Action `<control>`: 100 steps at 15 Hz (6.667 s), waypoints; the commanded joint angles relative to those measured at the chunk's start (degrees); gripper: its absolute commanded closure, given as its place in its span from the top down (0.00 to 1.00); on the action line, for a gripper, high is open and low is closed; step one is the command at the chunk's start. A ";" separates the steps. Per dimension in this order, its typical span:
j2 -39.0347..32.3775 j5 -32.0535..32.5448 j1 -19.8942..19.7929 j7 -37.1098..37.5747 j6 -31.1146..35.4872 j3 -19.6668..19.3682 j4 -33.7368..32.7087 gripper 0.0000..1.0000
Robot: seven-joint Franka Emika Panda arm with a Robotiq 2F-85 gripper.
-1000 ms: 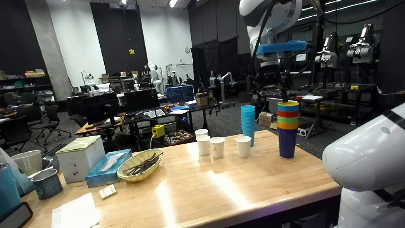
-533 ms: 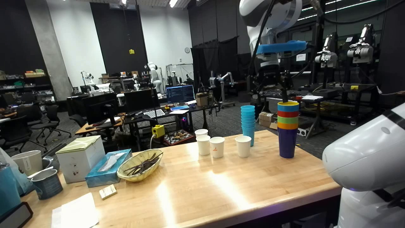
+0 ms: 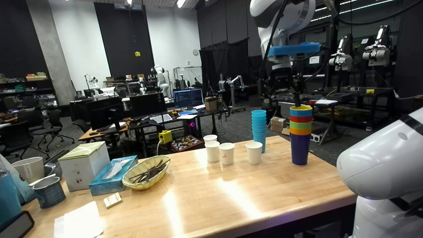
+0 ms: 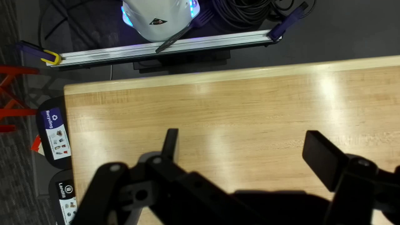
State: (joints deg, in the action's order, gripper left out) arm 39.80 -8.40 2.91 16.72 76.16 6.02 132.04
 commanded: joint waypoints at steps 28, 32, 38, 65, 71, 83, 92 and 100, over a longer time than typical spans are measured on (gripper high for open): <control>-1.14 5.66 0.93 -4.78 39.57 3.43 10.69 1.00; -1.99 5.15 0.98 -5.30 40.10 3.20 10.24 1.00; -1.07 3.46 1.91 -5.04 39.86 2.99 10.39 1.00; -1.13 22.20 2.34 -16.28 47.23 2.73 12.26 1.00; -4.10 21.29 2.50 -17.43 50.19 1.27 12.12 1.00; -20.52 6.73 6.03 -25.96 61.67 -3.03 14.39 1.00; -25.33 5.24 6.83 -24.20 66.60 -1.10 12.76 1.00; -30.33 6.19 6.67 -21.36 73.60 0.80 16.37 1.00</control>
State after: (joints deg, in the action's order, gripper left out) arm 10.72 -2.63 9.80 -6.27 146.80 5.92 147.15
